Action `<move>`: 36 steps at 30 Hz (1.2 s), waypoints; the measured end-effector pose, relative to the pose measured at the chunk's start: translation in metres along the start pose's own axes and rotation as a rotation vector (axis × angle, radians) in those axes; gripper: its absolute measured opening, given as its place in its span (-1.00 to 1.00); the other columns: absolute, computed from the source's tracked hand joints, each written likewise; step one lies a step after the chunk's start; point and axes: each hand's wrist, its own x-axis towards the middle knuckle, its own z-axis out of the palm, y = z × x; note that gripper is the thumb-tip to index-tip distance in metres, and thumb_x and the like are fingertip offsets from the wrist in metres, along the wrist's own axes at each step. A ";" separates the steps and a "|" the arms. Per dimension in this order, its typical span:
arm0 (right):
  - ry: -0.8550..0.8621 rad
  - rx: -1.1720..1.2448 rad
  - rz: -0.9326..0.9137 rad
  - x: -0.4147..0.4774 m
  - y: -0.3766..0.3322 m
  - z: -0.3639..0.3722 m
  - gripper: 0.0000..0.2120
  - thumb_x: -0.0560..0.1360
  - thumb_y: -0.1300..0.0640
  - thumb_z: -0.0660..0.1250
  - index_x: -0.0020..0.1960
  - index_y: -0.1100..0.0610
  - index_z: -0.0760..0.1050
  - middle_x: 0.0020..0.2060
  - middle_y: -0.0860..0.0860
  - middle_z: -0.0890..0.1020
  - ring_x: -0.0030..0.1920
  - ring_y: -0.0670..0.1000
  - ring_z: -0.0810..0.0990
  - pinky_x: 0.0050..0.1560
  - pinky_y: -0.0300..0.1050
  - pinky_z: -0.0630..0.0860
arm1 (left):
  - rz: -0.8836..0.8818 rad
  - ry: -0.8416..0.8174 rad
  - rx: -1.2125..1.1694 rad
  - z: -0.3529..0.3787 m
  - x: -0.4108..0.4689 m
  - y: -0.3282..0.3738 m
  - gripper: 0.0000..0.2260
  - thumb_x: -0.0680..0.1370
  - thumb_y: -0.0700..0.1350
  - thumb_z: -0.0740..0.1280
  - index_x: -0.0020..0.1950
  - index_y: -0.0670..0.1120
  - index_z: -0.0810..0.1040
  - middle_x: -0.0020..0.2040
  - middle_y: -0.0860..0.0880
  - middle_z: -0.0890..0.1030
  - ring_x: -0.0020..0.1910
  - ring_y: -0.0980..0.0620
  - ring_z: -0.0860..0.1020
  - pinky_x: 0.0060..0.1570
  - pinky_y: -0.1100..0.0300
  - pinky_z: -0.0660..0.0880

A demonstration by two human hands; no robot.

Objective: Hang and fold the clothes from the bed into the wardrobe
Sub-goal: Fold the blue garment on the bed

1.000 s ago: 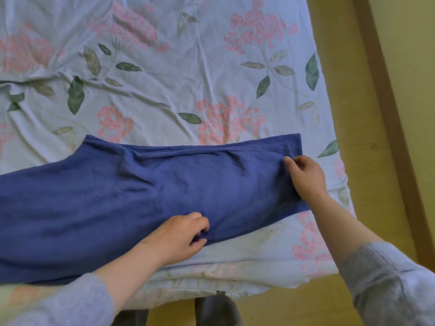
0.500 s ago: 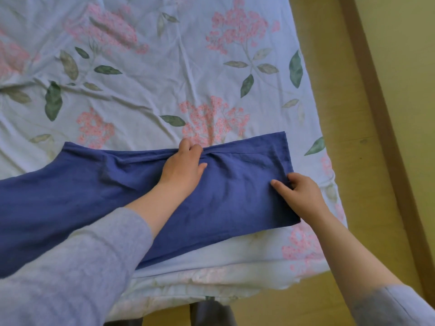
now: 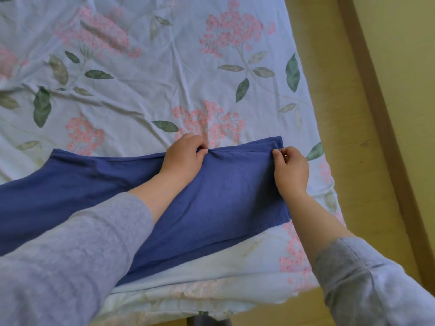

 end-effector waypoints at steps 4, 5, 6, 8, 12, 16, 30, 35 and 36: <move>0.014 0.033 0.017 -0.004 -0.002 0.001 -0.77 0.60 -0.07 0.24 -0.08 0.08 0.48 -0.29 -0.15 0.53 -0.26 -0.12 0.49 -0.30 -0.24 0.33 | 0.014 -0.043 0.053 0.001 0.001 -0.005 -0.87 0.58 -0.09 0.29 0.07 -0.08 0.56 0.06 0.00 0.52 -0.02 0.00 0.49 -0.05 0.13 0.41; 0.009 0.055 0.022 -0.008 0.000 0.001 -0.76 0.60 -0.08 0.24 -0.10 0.07 0.48 -0.30 -0.14 0.53 -0.26 -0.14 0.49 -0.30 -0.27 0.33 | 0.014 -0.060 0.065 0.001 0.002 -0.006 -0.87 0.58 -0.07 0.29 0.06 -0.07 0.56 0.06 -0.01 0.51 -0.02 -0.01 0.50 -0.05 0.11 0.43; -0.005 0.063 0.027 -0.014 0.003 0.000 -0.74 0.59 -0.09 0.23 -0.13 0.07 0.47 -0.31 -0.13 0.53 -0.27 -0.15 0.49 -0.30 -0.26 0.33 | 0.009 -0.076 0.067 0.001 0.002 -0.005 -0.87 0.58 -0.06 0.29 0.05 -0.07 0.56 0.06 -0.01 0.50 -0.02 -0.01 0.49 -0.05 0.10 0.43; -0.054 -0.023 -0.005 -0.027 0.014 -0.002 -0.72 0.60 -0.06 0.23 -0.20 0.07 0.40 -0.34 -0.07 0.51 -0.30 -0.06 0.47 -0.33 -0.18 0.32 | -0.006 -0.092 0.042 0.000 0.002 -0.003 -0.88 0.59 -0.06 0.29 0.03 -0.08 0.55 0.05 -0.02 0.49 -0.02 -0.01 0.49 -0.03 0.11 0.43; -0.015 -0.143 -0.061 -0.033 0.025 -0.006 -0.74 0.62 0.01 0.21 -0.17 0.14 0.39 -0.32 0.02 0.52 -0.25 0.10 0.48 -0.28 -0.05 0.32 | -0.019 -0.077 -0.032 -0.003 -0.005 0.002 -0.88 0.59 -0.10 0.30 0.09 -0.10 0.53 0.10 -0.03 0.45 -0.13 0.03 0.46 -0.03 0.17 0.40; 0.028 -0.175 -0.050 -0.022 0.019 -0.008 -0.76 0.63 -0.02 0.20 -0.07 0.14 0.45 -0.20 0.04 0.57 -0.12 0.17 0.55 -0.16 -0.05 0.36 | 0.017 -0.012 -0.009 -0.012 -0.027 -0.009 -0.76 0.58 -0.11 0.31 0.23 -0.12 0.49 0.17 -0.05 0.43 -0.08 -0.02 0.53 -0.01 0.06 0.49; -0.392 -0.286 -0.592 -0.129 -0.103 0.094 -0.71 0.62 0.14 0.21 0.32 0.11 0.48 0.27 -0.02 0.51 0.06 0.08 0.58 0.00 0.06 0.51 | -0.385 0.212 0.155 -0.093 -0.117 -0.143 -0.66 0.53 -0.14 0.37 0.28 -0.20 0.49 0.27 -0.19 0.45 0.22 -0.24 0.40 0.19 -0.09 0.41; -0.511 -0.346 -0.638 -0.156 -0.162 0.169 -0.73 0.62 0.19 0.15 0.28 0.14 0.48 0.26 0.01 0.49 0.08 0.15 0.56 0.02 0.10 0.52 | -0.332 -0.010 0.278 -0.110 -0.128 -0.181 -0.46 0.60 0.02 0.25 0.55 -0.07 0.22 0.55 -0.10 0.16 0.50 -0.15 0.14 0.41 -0.06 0.28; -0.521 -0.386 -0.624 -0.157 -0.168 0.180 -0.74 0.62 0.18 0.14 0.26 0.15 0.47 0.25 0.03 0.48 0.07 0.17 0.56 0.00 0.11 0.52 | -0.330 -0.029 0.298 -0.112 -0.128 -0.187 -0.45 0.61 0.05 0.23 0.56 -0.04 0.18 0.57 -0.09 0.12 0.52 -0.13 0.10 0.42 -0.05 0.26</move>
